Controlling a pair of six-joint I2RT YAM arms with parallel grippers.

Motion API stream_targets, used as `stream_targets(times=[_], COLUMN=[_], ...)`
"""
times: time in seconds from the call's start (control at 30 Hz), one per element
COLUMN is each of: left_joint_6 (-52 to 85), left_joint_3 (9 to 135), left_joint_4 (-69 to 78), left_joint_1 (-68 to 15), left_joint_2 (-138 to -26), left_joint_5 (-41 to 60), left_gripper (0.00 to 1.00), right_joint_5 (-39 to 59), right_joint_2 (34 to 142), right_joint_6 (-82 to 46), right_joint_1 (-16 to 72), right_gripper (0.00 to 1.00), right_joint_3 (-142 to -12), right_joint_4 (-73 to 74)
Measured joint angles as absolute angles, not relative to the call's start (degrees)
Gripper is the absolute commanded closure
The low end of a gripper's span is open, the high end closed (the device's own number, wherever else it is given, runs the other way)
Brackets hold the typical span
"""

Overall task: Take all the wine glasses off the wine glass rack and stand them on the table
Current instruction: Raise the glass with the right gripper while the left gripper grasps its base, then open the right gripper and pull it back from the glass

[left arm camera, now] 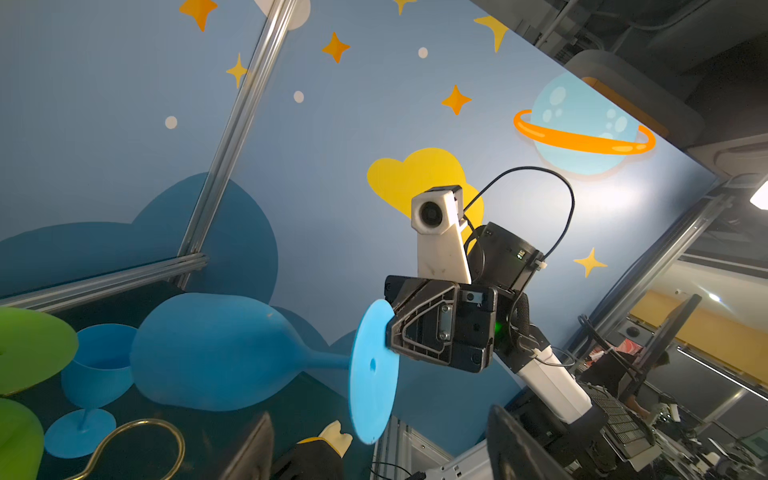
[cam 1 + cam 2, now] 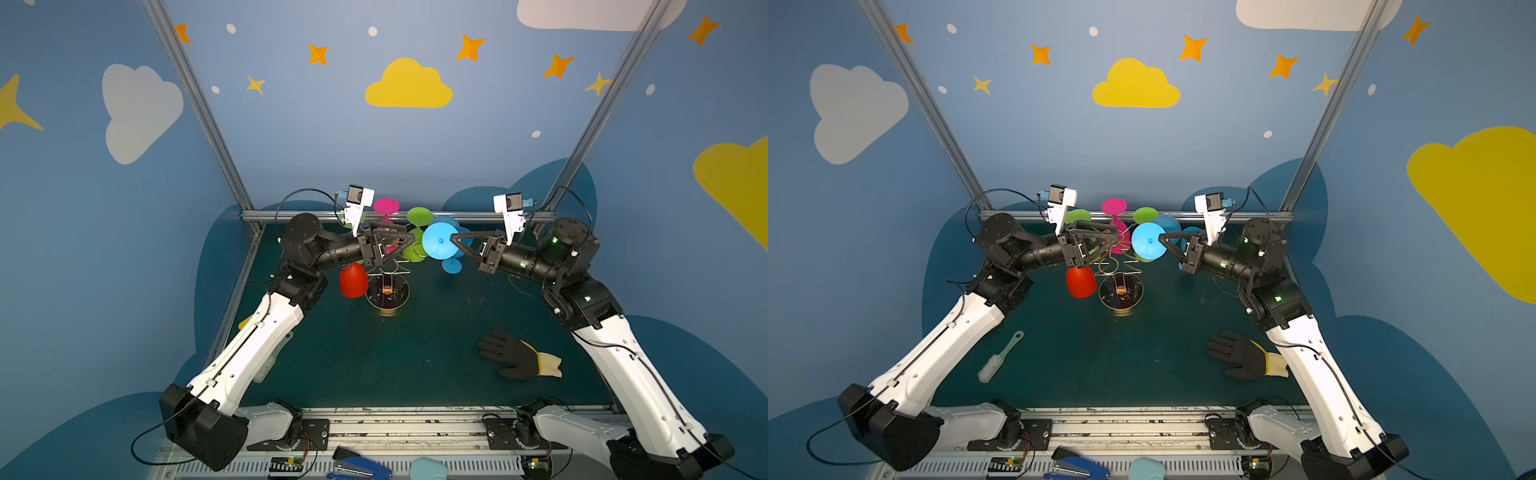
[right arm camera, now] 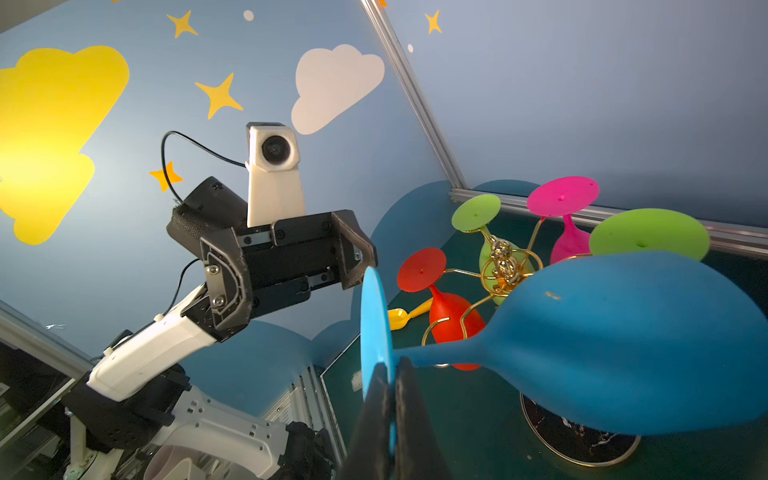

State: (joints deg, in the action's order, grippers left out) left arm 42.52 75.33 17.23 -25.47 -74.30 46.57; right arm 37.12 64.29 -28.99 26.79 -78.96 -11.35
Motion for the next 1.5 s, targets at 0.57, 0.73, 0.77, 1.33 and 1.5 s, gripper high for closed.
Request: stream_targets(times=[0.57,0.73,0.77,1.33,1.5], left_joint_6=[43.5,43.7,43.8,47.5,50.5], left_joint_3=[77.4,77.4,77.4,78.1,79.6], left_joint_4=[16.6,16.4,16.4,16.8,16.8], left_joint_1=[-27.1,-27.1,-27.1,-27.0,-26.2], left_joint_2=[-78.0,-78.0,-78.0,-78.0,-77.9], left_joint_5=[50.7,51.0,51.1,52.5,52.5], left_gripper=[0.66,0.75,0.77,0.97,0.97], right_joint_5=[37.2,37.3,37.4,36.6,32.4], right_joint_2=[67.6,68.2,68.2,68.1,63.9], right_joint_6=[-28.0,-28.0,-28.1,-26.2,-22.1], right_joint_1=[30.5,30.6,30.6,30.6,29.2], right_gripper=[1.0,1.0,1.0,0.44,0.26], right_joint_3=[-80.7,-80.7,-80.7,-81.4,-79.1], right_joint_4=[-10.2,-9.8,-9.7,-9.4,-10.3])
